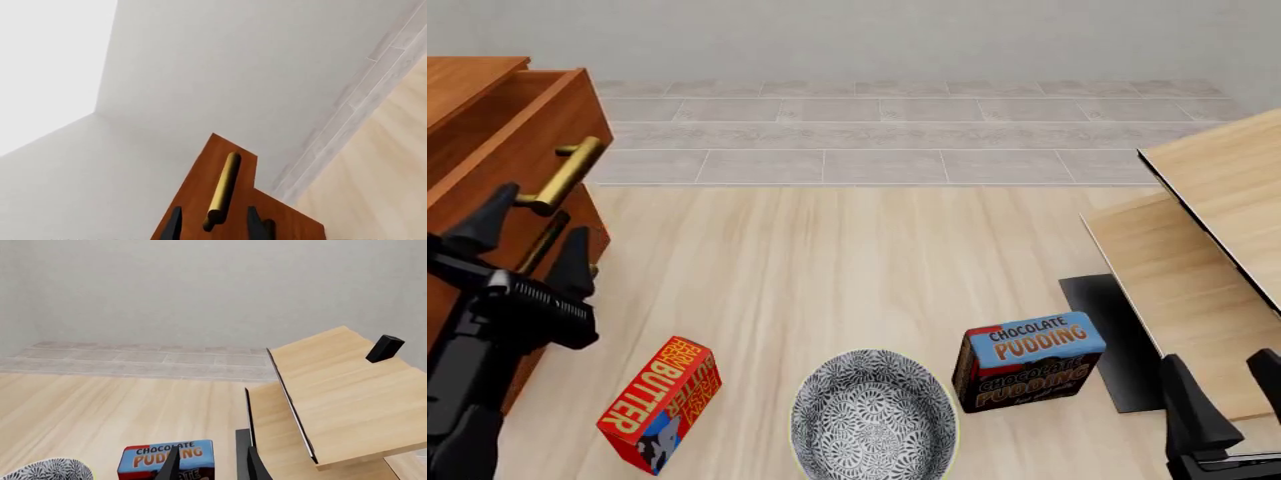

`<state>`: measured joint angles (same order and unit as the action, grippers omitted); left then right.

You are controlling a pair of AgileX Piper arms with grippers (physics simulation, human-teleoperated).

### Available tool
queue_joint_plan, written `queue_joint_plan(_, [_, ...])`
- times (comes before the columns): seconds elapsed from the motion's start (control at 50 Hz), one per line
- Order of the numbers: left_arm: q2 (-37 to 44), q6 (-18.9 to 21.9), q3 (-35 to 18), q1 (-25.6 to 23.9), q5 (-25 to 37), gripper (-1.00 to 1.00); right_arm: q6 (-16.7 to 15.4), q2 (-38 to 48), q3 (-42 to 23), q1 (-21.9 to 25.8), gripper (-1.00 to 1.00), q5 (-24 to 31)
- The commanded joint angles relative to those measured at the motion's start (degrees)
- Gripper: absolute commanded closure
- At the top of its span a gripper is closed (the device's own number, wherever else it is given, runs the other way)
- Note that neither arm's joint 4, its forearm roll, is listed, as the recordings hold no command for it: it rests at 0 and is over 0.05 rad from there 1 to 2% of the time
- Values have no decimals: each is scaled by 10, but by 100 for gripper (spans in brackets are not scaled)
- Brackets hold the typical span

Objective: Close the top drawer of the cabinet.

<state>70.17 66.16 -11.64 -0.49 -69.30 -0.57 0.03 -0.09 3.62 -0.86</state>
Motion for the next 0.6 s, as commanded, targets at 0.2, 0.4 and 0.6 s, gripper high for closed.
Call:
queue_joint_plan(0.2, [8, 19, -12, 17, -6, -100, 1, 0, 0, 0, -100, 0])
queue_joint_plan(0.4, [11, 23, -9, 23, -6, -100, 2, 0, 0, 1, -100, 0])
queue_joint_plan(0.6, [20, 38, -6, 26, -6, -100, 5, 0, -1, 1, -100, 1])
